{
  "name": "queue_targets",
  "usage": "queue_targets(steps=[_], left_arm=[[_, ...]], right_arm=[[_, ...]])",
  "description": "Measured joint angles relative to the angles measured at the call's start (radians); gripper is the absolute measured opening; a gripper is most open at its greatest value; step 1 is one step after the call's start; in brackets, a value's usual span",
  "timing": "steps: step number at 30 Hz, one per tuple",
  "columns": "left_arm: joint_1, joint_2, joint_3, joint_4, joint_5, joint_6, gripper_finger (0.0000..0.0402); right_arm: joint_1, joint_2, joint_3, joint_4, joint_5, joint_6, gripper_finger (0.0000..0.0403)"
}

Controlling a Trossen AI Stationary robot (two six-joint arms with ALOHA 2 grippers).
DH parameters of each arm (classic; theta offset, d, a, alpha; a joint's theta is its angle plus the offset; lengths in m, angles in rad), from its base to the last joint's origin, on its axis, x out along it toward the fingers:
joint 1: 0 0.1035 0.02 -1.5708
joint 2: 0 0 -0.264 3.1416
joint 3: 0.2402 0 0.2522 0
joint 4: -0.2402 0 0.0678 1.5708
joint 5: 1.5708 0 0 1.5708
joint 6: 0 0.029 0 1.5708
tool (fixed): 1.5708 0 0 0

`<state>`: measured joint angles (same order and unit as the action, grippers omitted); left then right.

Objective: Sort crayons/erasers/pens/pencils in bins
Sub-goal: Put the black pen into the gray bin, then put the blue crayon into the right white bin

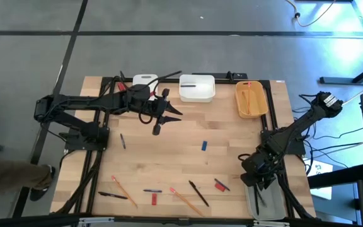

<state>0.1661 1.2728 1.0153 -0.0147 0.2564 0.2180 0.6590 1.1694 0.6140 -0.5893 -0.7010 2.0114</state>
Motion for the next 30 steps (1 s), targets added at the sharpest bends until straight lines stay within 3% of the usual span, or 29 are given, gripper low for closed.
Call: queue_targets(steps=[10,19,23,30], left_arm=[[0.000,0.000,0.000,0.000,-0.003,-0.005,0.0094],[0.021,-0.003,0.000,-0.001,-0.011,-0.061,0.0094],[0.041,-0.019,0.000,-0.005,-0.014,-0.087,0.0094],[0.068,-0.080,0.000,-0.083,-0.045,-0.144,0.0094]], right_arm=[[0.000,0.000,0.000,0.008,0.000,-0.004,0.0101],[0.000,-0.006,0.038,0.160,0.024,0.013,0.0101],[0.000,-0.016,0.111,0.144,0.129,0.016,0.0101],[-0.001,-0.019,0.260,0.046,0.483,-0.082,0.0101]])
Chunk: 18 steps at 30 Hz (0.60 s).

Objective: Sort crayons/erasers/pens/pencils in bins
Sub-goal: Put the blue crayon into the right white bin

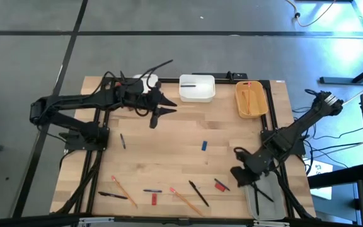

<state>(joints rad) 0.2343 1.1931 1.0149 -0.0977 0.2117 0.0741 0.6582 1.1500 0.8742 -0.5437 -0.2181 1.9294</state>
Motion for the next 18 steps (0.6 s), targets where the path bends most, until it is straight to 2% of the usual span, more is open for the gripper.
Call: queue_targets(steps=[6,10,14,18], left_arm=[[0.003,-0.055,0.000,-0.173,-0.092,-0.093,0.0094],[0.003,-0.092,0.000,-0.268,-0.099,-0.215,0.0094],[0.003,-0.126,0.000,-0.362,-0.107,-0.324,0.0094],[0.003,-0.152,0.000,-0.471,-0.172,-0.466,0.0094]], right_arm=[[-0.003,0.000,0.135,-0.195,0.304,-0.137,0.0101],[-0.023,0.000,0.207,-0.268,0.494,-0.246,0.0101],[-0.060,0.000,0.265,-0.274,0.623,-0.419,0.0101],[-0.104,0.000,0.320,-0.273,0.734,-0.631,0.0101]])
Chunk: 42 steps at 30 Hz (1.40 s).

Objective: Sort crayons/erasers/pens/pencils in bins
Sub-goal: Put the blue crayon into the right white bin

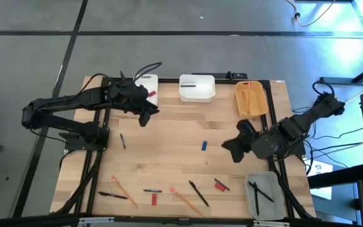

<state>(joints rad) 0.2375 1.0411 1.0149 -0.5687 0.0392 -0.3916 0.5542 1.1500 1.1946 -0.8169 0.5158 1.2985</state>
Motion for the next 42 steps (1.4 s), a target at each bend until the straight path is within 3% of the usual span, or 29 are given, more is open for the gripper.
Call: queue_targets(steps=[4,17,31,42], left_arm=[[0.000,-0.010,0.000,-0.111,-0.034,-0.170,0.0094],[-0.002,-0.007,0.000,-0.458,-0.142,-0.649,0.0094],[-0.003,-0.008,-0.010,-0.687,-0.142,-0.918,0.0094],[-0.060,-0.007,-0.184,-0.650,-0.106,-1.073,0.0094]], right_arm=[[-0.050,0.000,0.050,0.005,0.047,-0.201,0.0101],[-0.193,0.000,0.102,0.065,0.027,-0.634,0.0101],[-0.395,0.000,0.102,0.297,-0.354,-1.102,0.0101],[-0.528,0.000,0.102,0.312,-0.541,-1.204,0.0101]])
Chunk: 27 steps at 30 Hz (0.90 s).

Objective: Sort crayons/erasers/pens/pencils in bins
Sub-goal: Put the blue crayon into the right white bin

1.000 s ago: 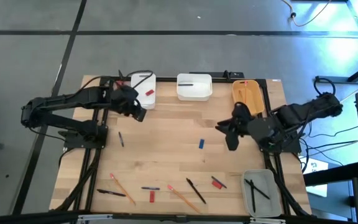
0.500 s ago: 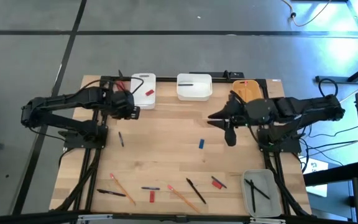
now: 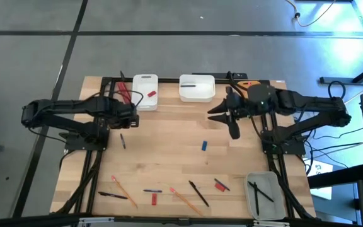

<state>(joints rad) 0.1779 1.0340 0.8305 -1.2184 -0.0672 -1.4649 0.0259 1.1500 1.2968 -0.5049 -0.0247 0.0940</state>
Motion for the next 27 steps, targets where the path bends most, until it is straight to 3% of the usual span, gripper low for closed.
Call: queue_targets(steps=[16,27], left_arm=[[-0.014,0.000,-0.088,0.082,0.042,-0.090,0.0094],[-0.109,0.000,-0.132,0.148,0.126,-0.122,0.0094]], right_arm=[[-0.051,0.000,-0.001,0.000,-0.033,-0.029,0.0101],[-0.051,0.000,-0.001,0.000,-0.032,-0.053,0.0101]])
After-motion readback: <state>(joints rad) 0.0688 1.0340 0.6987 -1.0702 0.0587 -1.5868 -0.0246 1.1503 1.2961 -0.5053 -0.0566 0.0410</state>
